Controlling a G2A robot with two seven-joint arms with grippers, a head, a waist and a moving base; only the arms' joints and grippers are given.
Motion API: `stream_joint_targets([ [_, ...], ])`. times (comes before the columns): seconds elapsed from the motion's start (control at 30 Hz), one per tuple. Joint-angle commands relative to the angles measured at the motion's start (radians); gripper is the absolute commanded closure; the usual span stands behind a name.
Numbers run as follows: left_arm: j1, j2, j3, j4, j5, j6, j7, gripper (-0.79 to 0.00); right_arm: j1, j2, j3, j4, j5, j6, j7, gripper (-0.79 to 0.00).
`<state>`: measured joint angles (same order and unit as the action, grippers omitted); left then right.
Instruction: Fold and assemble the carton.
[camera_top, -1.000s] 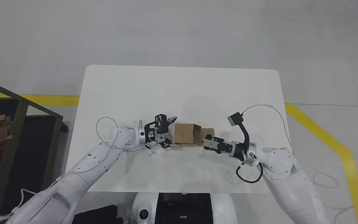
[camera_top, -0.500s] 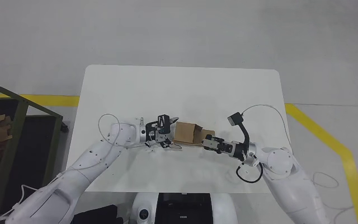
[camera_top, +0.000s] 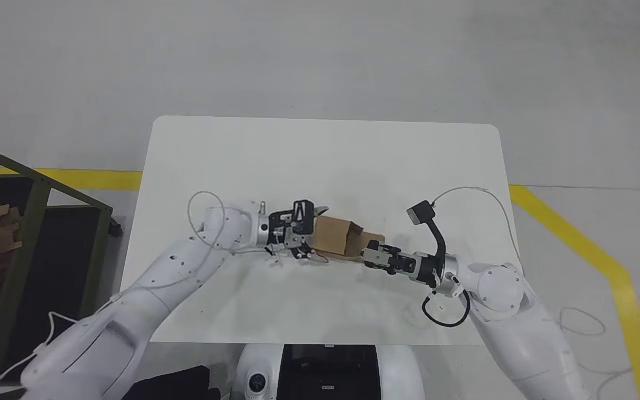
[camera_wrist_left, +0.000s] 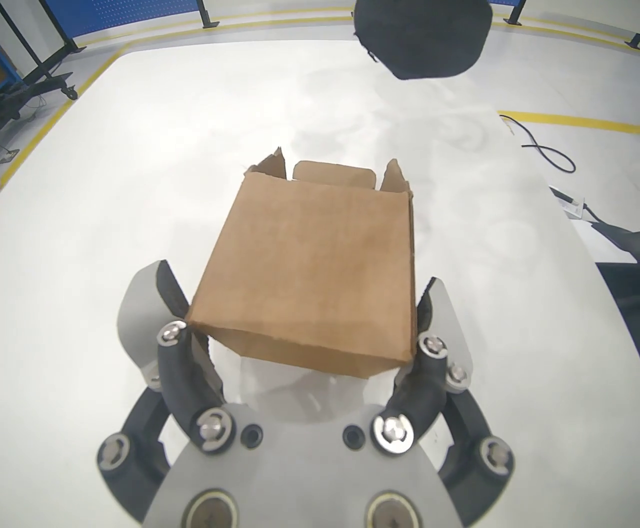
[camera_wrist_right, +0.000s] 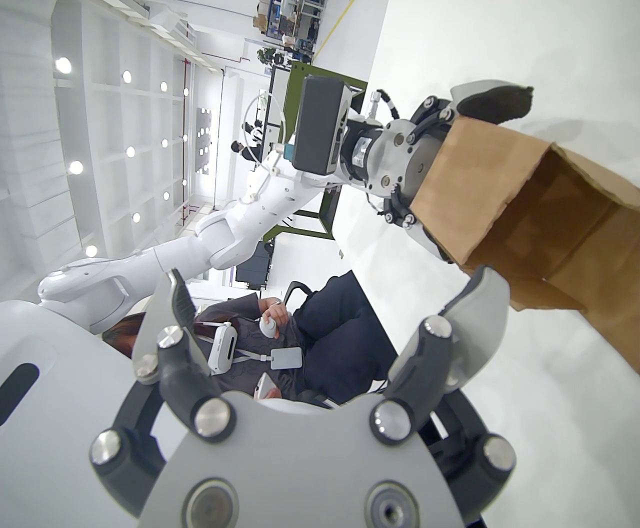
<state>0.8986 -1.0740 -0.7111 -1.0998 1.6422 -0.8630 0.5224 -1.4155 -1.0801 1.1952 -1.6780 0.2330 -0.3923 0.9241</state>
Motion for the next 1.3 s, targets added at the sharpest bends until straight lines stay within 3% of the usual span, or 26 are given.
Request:
stream_joint_targets([
  [0.0,-0.008,-0.005,0.007,0.015,-0.004,-0.004,0.018,-0.785,0.000,0.000,0.000,0.000,0.000,0.000,0.000,-0.785],
  [0.1,-0.019,-0.013,0.019,0.032,0.000,-0.007,0.035,-0.785,0.000,0.000,0.000,0.000,0.000,0.000,0.000,-0.785],
  [0.13,-0.022,-0.015,0.023,0.037,0.002,-0.009,0.042,-0.785,0.000,0.000,0.000,0.000,0.000,0.000,0.000,-0.643],
  [0.17,-0.026,-0.017,0.027,0.043,0.004,-0.009,0.050,-0.785,0.000,0.000,0.000,0.000,0.000,0.000,0.000,-0.249],
  [0.2,-0.029,-0.020,0.030,0.049,0.007,-0.008,0.056,-0.785,0.000,0.000,0.000,0.000,0.000,0.000,0.000,-0.049],
  [0.23,-0.029,-0.020,0.030,0.049,0.007,-0.008,0.056,-0.785,0.000,0.000,0.000,0.000,0.000,0.000,0.000,0.000],
  [0.73,-0.029,-0.020,0.030,0.049,0.007,-0.008,0.056,-0.785,-0.001,0.000,0.000,0.000,-0.002,0.003,-0.005,0.000],
  [1.07,-0.029,-0.020,0.030,0.049,0.007,-0.008,0.056,-0.785,-0.095,0.016,0.028,-0.100,-0.222,0.214,-0.112,0.000],
  [1.27,-0.029,-0.020,0.030,0.049,0.007,-0.008,0.056,-0.785,-0.114,0.018,0.025,-0.057,-0.309,0.339,-0.192,0.000],
])
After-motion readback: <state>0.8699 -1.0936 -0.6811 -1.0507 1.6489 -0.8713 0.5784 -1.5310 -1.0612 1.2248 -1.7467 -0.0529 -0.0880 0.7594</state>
